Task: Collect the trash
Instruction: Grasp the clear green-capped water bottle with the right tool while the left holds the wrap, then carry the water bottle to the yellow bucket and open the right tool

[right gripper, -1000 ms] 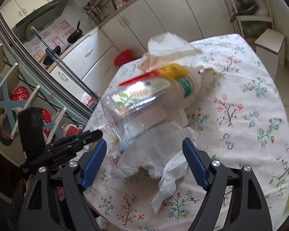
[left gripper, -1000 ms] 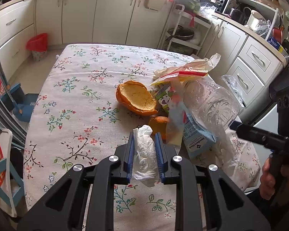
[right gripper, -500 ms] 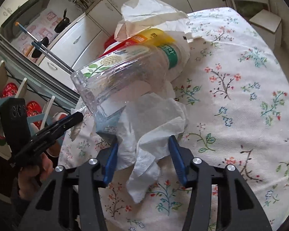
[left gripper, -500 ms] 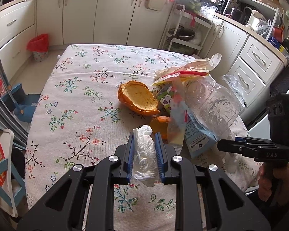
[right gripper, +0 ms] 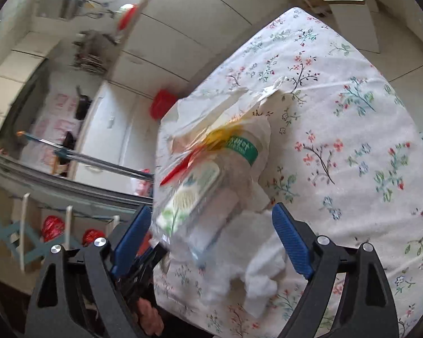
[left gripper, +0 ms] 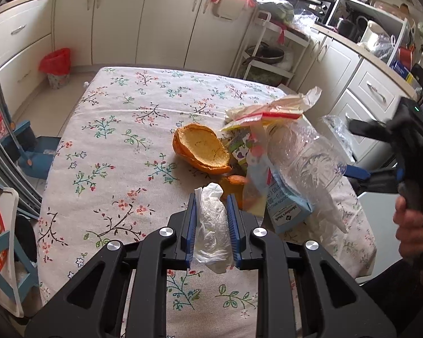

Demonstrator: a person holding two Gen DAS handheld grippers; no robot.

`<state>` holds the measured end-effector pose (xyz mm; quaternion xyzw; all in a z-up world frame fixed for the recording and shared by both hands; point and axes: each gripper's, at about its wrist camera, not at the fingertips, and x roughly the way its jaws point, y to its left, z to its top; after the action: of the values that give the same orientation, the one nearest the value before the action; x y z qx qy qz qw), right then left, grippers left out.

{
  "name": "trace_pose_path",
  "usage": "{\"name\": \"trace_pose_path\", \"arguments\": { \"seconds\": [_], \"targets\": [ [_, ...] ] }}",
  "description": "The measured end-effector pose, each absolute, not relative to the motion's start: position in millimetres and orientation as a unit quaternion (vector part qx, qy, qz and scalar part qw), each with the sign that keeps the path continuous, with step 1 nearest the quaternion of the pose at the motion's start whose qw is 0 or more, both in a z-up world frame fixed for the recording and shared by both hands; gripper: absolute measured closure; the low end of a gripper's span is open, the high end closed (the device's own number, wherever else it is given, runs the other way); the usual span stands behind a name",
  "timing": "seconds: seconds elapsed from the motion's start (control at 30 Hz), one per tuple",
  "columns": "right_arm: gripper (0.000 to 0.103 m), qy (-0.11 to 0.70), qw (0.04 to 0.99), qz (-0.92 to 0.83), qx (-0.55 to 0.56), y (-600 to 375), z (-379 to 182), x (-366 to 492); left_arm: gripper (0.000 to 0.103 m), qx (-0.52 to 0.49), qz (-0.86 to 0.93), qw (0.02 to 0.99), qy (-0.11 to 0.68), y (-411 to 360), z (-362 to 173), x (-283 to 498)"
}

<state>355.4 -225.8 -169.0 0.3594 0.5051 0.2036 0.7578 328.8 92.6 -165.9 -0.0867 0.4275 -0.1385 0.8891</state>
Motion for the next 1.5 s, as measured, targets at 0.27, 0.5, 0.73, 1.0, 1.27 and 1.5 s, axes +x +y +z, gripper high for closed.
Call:
{"name": "trace_pose_path", "arguments": {
  "seconds": [0.27,0.5,0.73,1.0,1.27,1.5],
  "targets": [
    [0.019,0.599,0.756,0.156,0.212,-155.5,-161.1,386.4,0.084,-0.097,-0.149,0.89,0.419,97.2,-160.3,320.2],
    [0.042,0.601,0.761,0.159,0.185,-154.6,-160.8,377.8,0.084,-0.103,-0.155,0.892,0.412,102.4,-157.3,307.4],
    [0.044,0.55,0.75,0.205,0.304,-193.7,-145.5,347.7,0.083,-0.106,-0.153,0.895,0.406,105.5,-154.6,300.8],
    [0.047,0.498,0.726,0.261,0.398,-228.3,-136.8,307.8,0.083,-0.083,-0.153,0.903,0.394,91.5,-151.7,297.4],
    [0.05,0.535,0.799,0.207,0.182,-213.0,-157.3,295.0,0.083,-0.061,-0.15,0.899,0.406,75.3,-159.6,300.0],
    [0.045,0.56,0.791,0.227,0.094,-196.4,-180.4,288.6,0.083,-0.047,-0.151,0.898,0.41,68.0,-163.1,304.0]
  ]
}}
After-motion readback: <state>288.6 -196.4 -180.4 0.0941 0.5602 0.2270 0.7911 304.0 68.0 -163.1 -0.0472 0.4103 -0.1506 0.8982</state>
